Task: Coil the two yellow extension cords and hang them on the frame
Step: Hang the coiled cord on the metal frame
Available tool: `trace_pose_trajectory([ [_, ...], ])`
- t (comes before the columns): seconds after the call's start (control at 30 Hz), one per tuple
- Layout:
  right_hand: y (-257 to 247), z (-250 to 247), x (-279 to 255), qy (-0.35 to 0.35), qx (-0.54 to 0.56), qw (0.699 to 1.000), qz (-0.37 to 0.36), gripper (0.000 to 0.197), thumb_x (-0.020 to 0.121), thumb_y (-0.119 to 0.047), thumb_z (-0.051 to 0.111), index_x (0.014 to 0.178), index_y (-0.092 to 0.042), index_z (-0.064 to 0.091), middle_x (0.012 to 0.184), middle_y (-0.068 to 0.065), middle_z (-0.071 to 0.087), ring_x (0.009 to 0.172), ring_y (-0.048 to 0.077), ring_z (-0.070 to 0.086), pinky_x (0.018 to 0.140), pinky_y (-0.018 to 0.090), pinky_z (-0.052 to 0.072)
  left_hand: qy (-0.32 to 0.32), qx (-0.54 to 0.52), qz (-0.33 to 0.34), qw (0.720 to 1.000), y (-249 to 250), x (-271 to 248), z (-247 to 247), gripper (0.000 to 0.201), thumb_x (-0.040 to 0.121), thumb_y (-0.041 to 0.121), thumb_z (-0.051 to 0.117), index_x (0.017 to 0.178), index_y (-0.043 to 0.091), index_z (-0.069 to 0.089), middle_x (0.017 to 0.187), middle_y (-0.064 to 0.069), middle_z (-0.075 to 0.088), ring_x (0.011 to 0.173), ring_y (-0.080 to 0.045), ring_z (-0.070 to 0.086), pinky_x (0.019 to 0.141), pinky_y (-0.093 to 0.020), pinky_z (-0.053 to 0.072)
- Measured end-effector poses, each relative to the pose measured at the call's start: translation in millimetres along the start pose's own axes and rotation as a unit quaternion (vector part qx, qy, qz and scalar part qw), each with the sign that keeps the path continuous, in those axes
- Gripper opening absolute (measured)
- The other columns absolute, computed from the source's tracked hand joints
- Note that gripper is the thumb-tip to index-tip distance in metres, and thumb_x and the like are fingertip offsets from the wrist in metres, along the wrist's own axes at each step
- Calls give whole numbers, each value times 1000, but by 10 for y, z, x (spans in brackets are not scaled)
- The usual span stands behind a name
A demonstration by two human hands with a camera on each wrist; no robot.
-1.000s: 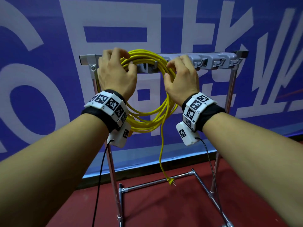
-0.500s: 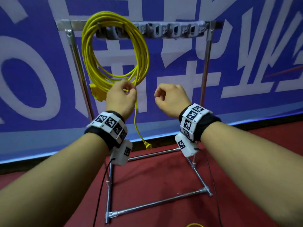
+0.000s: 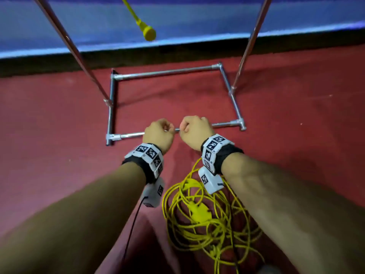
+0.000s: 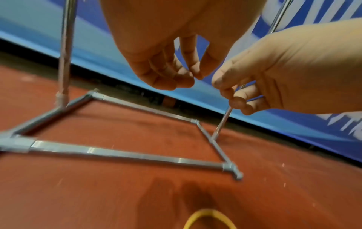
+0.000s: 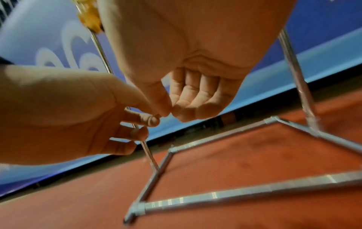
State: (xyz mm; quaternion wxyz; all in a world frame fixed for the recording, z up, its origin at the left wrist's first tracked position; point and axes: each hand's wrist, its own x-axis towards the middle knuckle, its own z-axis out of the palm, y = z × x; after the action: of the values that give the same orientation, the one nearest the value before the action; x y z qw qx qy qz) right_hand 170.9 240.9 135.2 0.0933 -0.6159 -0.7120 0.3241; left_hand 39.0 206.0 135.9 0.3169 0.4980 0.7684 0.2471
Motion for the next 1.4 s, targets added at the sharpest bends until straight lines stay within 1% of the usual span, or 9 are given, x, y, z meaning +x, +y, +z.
trace_pose_trajectory([
  [0.27,1177,1246,-726,-176,-79,977,96,6,82,-26,66,87,-24,66,103,8,71,102,33,62,87,36,53,-182,54,-142,972,-1444,-939,1239,3,87,29,64,85,29,65,99,-6,74,100,-31,67,82,-33,52],
  [0.4,1532,1564,-954,-140,-99,978,119,18,83,-25,67,101,-21,67,112,4,66,106,29,60,83,30,46,-246,72,-101,961,-1750,-1254,1587,16,83,40,67,96,40,57,104,3,71,100,-26,66,83,-35,54],
  [0.6,1679,1882,-1119,-60,-125,986,90,4,85,-31,61,87,-29,64,106,-3,51,101,26,58,78,28,43,-186,139,-11,973,-1904,-1355,1807,42,87,42,63,128,42,53,114,-3,68,109,-31,61,80,-39,53],
  [0.7,1696,1847,-1200,-86,-110,988,66,6,85,-34,65,90,-31,64,105,-6,49,96,22,60,78,29,47,-185,127,-34,974,-1918,-1308,1781,35,87,42,67,120,39,56,111,3,70,107,-27,63,81,-35,52],
  [0.9,1778,1776,-1422,-167,-100,980,40,48,77,-38,78,119,-30,57,120,-3,47,109,23,56,90,40,51,-161,-11,-116,980,-1907,-1390,1839,20,83,31,73,90,35,55,78,6,68,78,-23,66,66,-32,51],
  [1.0,1710,1780,-1413,-135,-49,988,58,46,68,-37,87,101,-29,57,104,-2,55,95,20,56,82,32,49,-122,-143,-153,970,-1843,-1439,1835,18,68,30,71,82,32,60,73,2,67,64,-22,63,66,-40,56],
  [1.13,1570,1816,-1487,-86,32,992,83,32,66,-19,79,91,-27,60,73,-5,62,74,19,63,71,30,54,-66,-214,-83,971,-1803,-1514,1747,17,70,33,65,84,39,60,84,9,67,70,-27,62,73,-49,58],
  [1.27,1474,1788,-1615,-107,33,993,29,49,63,-26,88,103,-28,61,98,-2,59,85,20,60,71,30,48,-24,-236,-93,967,-1810,-1599,1622,25,69,24,63,83,44,61,87,7,69,65,-24,58,69,-52,57],
  [1.4,1416,1693,-1824,-112,0,992,-55,62,66,-9,83,117,-27,51,116,-1,47,97,23,53,71,28,35,30,-292,-141,946,-1732,-1710,1469,27,62,17,64,78,38,66,76,-3,67,63,-24,57,64,-51,56],
])
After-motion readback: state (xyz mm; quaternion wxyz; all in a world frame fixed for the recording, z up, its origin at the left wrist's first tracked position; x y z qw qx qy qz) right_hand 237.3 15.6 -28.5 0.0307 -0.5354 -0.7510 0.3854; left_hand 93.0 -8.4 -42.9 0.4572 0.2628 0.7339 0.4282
